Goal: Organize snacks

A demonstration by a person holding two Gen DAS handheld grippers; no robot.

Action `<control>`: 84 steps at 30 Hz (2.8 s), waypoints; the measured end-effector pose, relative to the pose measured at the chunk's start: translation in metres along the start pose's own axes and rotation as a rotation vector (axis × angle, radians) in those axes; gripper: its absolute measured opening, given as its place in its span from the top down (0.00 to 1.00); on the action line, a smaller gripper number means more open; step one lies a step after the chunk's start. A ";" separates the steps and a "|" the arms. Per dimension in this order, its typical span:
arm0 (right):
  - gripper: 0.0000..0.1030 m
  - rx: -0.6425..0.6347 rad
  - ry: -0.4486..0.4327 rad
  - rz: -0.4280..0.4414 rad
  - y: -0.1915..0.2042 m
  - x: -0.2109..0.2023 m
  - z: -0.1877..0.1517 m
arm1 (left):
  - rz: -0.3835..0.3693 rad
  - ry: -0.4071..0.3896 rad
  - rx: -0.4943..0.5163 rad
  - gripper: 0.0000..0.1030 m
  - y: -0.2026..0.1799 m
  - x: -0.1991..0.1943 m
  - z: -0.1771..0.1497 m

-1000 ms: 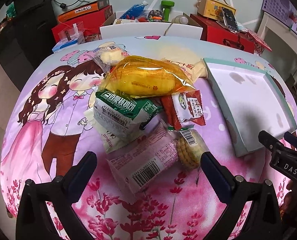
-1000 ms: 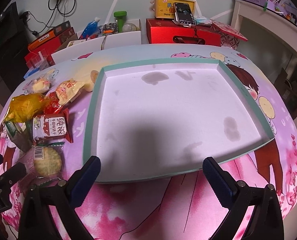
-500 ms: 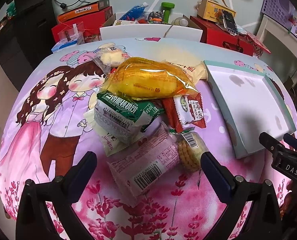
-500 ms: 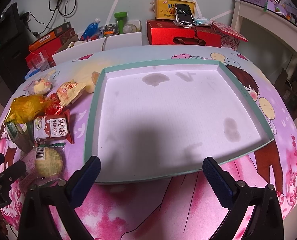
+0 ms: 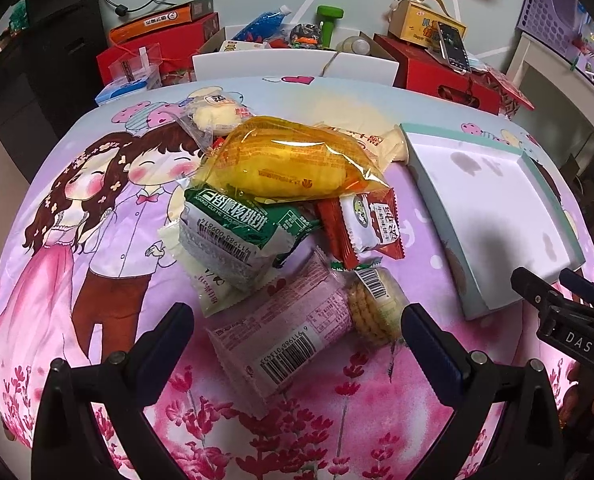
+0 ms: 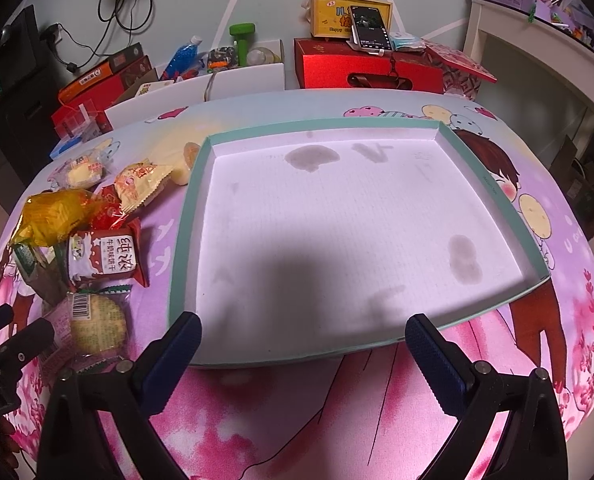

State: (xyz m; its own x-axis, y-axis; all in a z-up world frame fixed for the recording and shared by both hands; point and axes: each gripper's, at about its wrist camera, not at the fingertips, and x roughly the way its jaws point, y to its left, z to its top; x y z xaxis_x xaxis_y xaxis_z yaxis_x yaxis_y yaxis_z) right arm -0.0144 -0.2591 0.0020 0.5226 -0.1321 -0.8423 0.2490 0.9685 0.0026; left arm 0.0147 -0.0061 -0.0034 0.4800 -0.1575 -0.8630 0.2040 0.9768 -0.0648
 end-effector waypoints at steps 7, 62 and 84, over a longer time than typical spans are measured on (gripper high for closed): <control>0.00 0.000 0.001 0.000 0.000 0.000 0.000 | 0.006 0.013 0.019 0.00 -0.001 0.001 0.000; 0.43 -0.281 0.098 0.360 0.125 0.039 -0.016 | -0.035 0.169 -0.123 0.00 0.031 0.036 0.001; 0.46 -0.254 0.076 0.342 0.089 0.014 -0.023 | -0.067 0.148 -0.103 0.01 0.019 0.038 0.016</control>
State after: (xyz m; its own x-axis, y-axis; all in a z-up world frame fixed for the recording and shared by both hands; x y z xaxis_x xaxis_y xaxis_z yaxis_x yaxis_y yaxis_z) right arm -0.0038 -0.1703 -0.0214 0.4763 0.2122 -0.8533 -0.1415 0.9763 0.1639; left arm 0.0505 0.0045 -0.0300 0.3357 -0.2075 -0.9188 0.1394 0.9756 -0.1694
